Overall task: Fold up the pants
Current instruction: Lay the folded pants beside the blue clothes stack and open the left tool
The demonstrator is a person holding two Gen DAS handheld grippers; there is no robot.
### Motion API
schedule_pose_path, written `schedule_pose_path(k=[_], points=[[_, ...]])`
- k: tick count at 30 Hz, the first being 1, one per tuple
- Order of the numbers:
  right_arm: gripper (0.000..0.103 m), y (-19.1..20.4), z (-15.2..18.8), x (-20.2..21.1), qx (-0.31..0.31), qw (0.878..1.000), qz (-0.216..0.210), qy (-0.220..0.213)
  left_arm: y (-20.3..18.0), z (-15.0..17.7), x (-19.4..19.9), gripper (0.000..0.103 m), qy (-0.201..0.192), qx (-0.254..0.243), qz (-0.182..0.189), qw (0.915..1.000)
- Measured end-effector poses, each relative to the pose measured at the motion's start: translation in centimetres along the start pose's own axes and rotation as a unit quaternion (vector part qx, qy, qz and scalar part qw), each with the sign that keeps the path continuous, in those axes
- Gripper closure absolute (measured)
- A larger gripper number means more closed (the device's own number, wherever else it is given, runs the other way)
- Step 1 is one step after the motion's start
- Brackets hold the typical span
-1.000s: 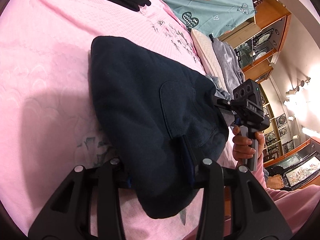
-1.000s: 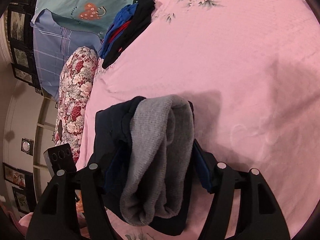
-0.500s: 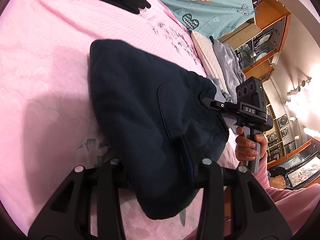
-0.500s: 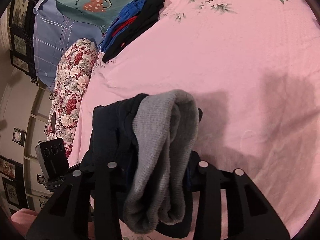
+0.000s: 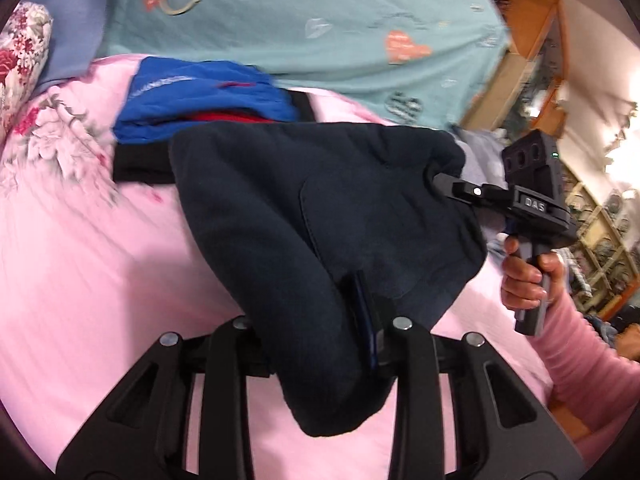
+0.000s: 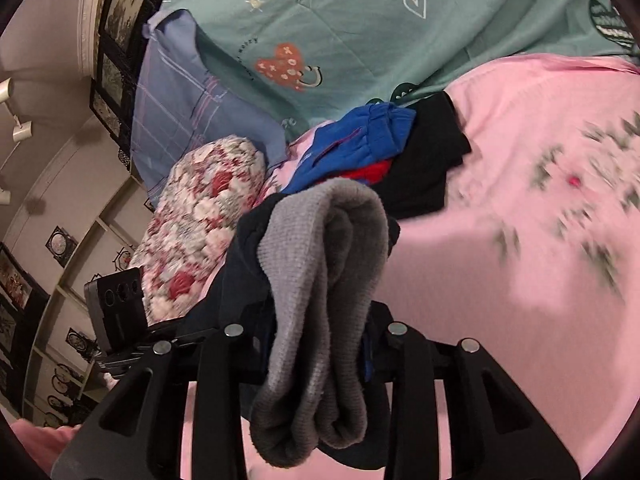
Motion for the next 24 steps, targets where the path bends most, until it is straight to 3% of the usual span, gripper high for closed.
schedule_pose_path(k=[3, 4, 5, 6, 8, 10, 13, 15, 18, 21, 24], points=[[0.069, -3.4, -1.1, -6.0, -0.021, 0.999, 0.036, 0.027, 4.5, 0.2, -3.3, 0.071, 0.026, 0.035, -0.022, 0.9988], [0.067, -4.5, -1.0, -7.4, -0.032, 0.997, 0.053, 0.038, 5.4, 0.6, -4.0, 0.066, 0.038, 0.048, -0.018, 0.998], [0.06, -5.8, -0.6, -8.5, -0.044, 0.995, 0.076, 0.04, 6.3, 1.4, -4.3, 0.062, 0.039, 0.062, -0.008, 0.9973], [0.055, -6.2, -0.5, -8.7, -0.052, 0.996, 0.068, 0.035, 6.7, 1.8, -4.0, 0.058, 0.031, 0.062, -0.01, 0.9976], [0.045, -6.8, -0.4, -8.0, -0.074, 0.995, 0.055, 0.031, 6.4, 1.5, -3.1, 0.044, 0.028, 0.044, -0.039, 0.9979], [0.04, -6.6, -0.4, -6.8, -0.084, 0.993, 0.077, 0.03, 6.0, 1.2, -1.8, 0.025, 0.007, 0.042, -0.076, 0.9962], [0.035, -4.5, -0.1, -3.5, -0.072, 0.992, 0.099, 0.015, 4.2, 0.4, 1.0, 0.011, -0.02, 0.048, -0.122, 0.9911], [0.013, -1.8, 1.1, -0.4, -0.037, 0.99, 0.134, -0.026, 1.5, 0.2, 3.5, 0.002, -0.047, 0.019, -0.168, 0.9844], [0.001, 1.6, 3.7, 2.0, 0.019, 0.983, 0.176, -0.051, -2.6, 1.0, 5.6, 0.002, -0.062, -0.023, -0.22, 0.9731], [0.001, 3.9, 6.8, 2.7, 0.059, 0.968, 0.236, -0.059, -5.9, 2.6, 5.4, 0.002, -0.054, -0.049, -0.235, 0.9692], [0.001, 5.4, 9.8, 2.4, 0.104, 0.955, 0.268, -0.069, -8.0, 4.4, 4.8, 0.002, -0.044, -0.061, -0.246, 0.9664]])
Point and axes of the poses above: each gripper's, at about its wrist camera, not at the fingertips, and x roughly against the way its jaws point, y to its left, z to its underside, the point moved 1 cm from there along -x, roughly the way its jaws point, and after that the axes turned 6 degrees about -x, right-handed, at the moved point
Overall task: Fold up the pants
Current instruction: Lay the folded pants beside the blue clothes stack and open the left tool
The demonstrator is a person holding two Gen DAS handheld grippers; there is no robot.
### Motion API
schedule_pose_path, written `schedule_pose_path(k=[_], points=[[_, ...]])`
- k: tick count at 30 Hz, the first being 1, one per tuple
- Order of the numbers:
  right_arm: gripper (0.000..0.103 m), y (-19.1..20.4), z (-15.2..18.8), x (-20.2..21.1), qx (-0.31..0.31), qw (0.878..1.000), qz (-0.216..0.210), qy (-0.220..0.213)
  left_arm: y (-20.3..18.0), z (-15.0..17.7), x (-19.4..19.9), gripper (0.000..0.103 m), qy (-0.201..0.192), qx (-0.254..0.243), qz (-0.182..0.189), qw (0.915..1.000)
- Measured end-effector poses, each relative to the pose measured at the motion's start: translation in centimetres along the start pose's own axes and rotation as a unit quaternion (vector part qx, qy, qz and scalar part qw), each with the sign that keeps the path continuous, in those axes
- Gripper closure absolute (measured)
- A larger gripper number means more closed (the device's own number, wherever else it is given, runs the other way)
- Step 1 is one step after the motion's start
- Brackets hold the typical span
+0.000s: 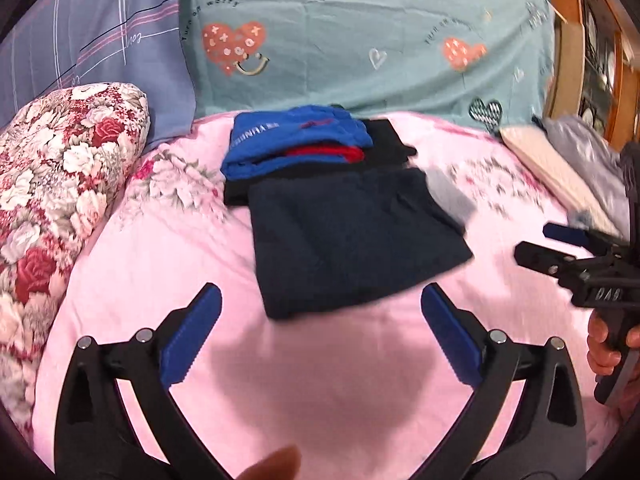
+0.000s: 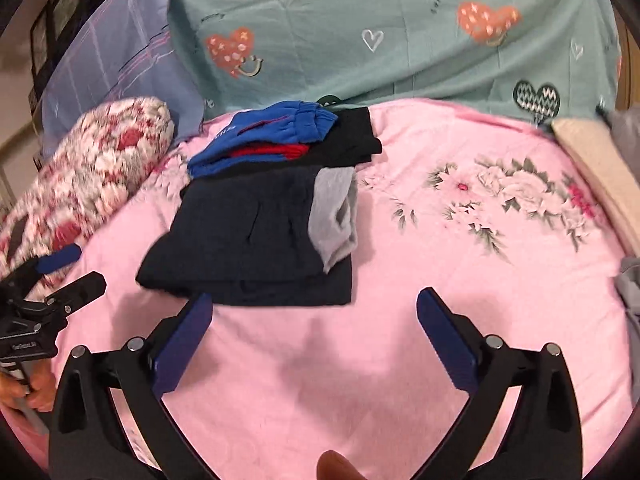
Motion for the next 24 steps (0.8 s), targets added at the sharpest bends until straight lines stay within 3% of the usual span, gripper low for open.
schedule_pose_path(k=[7, 13, 24], points=[[0.001, 1.8, 3.7, 0.3, 0.059, 0.998, 0.034, 0.004, -0.8, 2.9, -0.4, 0.002, 0.036, 0.011, -0.006, 0.9993], [0.001, 2.0, 4.2, 0.3, 0.069, 0.997, 0.04, 0.008, -1.1, 3.6, -0.4, 0.002, 0.038, 0.01, -0.012, 0.9991], [0.001, 1.0, 4.2, 0.0, 0.053, 0.997, 0.046, 0.021, -1.0, 3.5, -2.1, 0.002, 0.034, 0.011, 0.008, 0.9993]])
Point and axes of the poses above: each gripper's, at about its wrist camera, not at the fingertips, and x roughly against the way its jaws point, y to its left, z to its underside, the point moved 1 cm from there along -x, roughly the way its jaws point, and after that the axes turned 6 degrees about -x, right-handed, at the moved point
